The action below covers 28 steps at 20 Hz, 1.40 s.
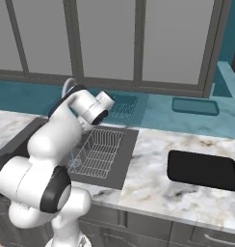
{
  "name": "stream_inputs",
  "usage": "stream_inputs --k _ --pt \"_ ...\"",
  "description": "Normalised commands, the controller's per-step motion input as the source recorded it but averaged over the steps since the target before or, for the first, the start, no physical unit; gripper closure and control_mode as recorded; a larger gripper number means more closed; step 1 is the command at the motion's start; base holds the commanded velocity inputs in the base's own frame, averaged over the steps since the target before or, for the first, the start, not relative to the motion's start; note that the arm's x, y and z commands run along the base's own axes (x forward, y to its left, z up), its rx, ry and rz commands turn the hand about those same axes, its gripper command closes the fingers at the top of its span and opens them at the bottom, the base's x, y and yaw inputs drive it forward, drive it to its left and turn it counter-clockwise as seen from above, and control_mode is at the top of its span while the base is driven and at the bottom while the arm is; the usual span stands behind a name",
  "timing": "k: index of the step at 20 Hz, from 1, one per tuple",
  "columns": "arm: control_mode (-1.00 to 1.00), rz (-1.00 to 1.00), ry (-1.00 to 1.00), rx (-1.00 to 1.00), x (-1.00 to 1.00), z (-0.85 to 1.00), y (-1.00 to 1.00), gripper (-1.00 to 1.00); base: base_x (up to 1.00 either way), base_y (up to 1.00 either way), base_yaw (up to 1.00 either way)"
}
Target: Take the fish out of the fridge, briefly rinse it in the sink, and place it on the tray next to the sink.
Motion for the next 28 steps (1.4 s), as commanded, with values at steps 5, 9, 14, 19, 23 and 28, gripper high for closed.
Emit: stream_inputs --k 5,9,14,19,23,28 --pt "-1.00 0.00 0.00 0.00 0.22 -0.04 0.27 1.00 0.00 0.00 0.00" --pt "-1.00 -0.04 0.00 0.00 0.27 0.00 0.25 1.00 0.00 0.00 0.00" --pt "-1.00 0.00 0.01 0.00 0.05 0.00 0.08 1.00 0.00 0.00 0.00" --pt "-1.00 -0.09 0.00 0.00 0.22 -0.02 0.05 1.00 0.00 0.00 0.00" --pt "-1.00 -0.19 -0.01 0.00 0.19 0.00 0.00 1.00 0.00 0.00 0.00" --pt "-1.00 -0.21 -0.02 0.00 0.15 0.00 0.00 1.00 0.00 0.00 0.00"
